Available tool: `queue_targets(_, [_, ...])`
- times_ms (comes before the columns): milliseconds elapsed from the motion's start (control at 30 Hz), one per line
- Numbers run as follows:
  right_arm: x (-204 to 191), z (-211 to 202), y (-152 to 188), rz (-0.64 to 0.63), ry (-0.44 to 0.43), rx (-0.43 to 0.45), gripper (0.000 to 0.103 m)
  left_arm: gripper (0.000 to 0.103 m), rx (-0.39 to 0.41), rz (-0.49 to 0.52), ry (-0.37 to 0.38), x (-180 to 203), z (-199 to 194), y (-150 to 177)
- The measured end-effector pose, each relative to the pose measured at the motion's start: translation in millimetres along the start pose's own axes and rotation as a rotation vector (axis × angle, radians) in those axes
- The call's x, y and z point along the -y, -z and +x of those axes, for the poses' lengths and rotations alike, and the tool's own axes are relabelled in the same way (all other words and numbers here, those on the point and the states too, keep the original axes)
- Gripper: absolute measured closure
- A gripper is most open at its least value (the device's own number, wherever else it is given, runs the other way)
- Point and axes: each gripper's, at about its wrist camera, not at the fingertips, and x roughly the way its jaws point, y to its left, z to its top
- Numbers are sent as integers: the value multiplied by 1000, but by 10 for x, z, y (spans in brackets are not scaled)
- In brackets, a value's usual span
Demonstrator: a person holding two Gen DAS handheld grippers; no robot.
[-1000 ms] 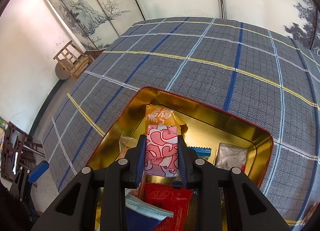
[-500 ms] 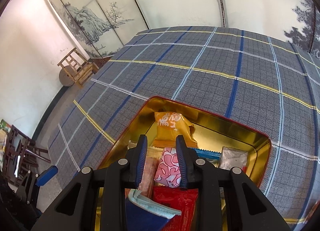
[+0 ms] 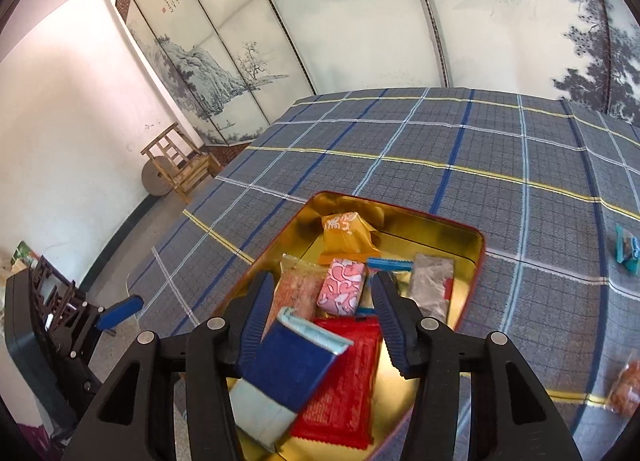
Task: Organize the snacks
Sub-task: 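Grasp the blue wrapped candy on the cloth with the left gripper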
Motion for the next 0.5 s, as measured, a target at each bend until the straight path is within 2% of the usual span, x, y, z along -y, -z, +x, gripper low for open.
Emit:
queue_targets(200, [350, -565, 326, 24, 28, 71, 41, 19, 26, 53, 0, 256, -135, -82])
queue_targets(500, [1196, -1529, 881, 74, 190, 185, 30, 13, 79, 189, 25, 847, -364, -296])
